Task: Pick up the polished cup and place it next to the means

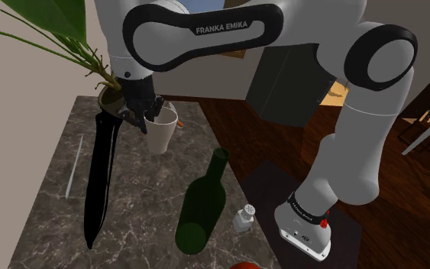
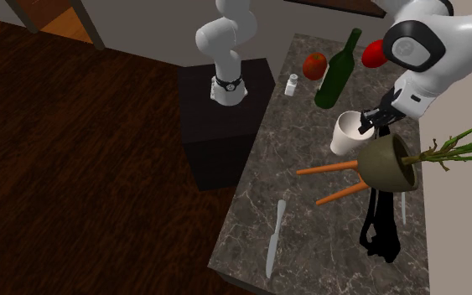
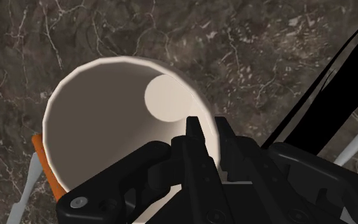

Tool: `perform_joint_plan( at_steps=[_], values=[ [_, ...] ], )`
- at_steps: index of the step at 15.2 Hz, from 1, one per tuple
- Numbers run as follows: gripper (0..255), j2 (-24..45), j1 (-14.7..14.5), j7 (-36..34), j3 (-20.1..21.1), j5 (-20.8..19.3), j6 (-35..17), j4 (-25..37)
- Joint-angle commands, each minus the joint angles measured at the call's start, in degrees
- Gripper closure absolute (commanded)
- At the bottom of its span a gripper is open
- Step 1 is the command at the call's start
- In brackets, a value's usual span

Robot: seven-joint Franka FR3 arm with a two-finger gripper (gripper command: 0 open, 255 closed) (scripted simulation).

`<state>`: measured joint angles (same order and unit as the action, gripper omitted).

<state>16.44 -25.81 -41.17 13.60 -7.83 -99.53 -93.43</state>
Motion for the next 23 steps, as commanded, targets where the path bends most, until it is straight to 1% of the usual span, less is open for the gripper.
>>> perform_joint_plan(
  at_steps=[1,10,11,19,20,23],
  values=[
    [255,0.3,0.0,-0.2,0.0,-0.1,-1.6,-1.2],
    [255,2.2,0.0,-1.0,-0.2,-0.8,-7.7,-5.6],
    [255,2.7,0.0,-1.2,-0.3,-0.9,-9.1,-6.4],
    [255,2.7,0.0,-1.2,-0.2,-1.0,-9.1,-6.4],
    [0,2.7,0.0,-1.2,-0.2,-0.9,-9.0,-6.4],
    [0,2.7,0.0,-1.2,-0.2,-0.9,-9.0,-6.5]
  ],
)
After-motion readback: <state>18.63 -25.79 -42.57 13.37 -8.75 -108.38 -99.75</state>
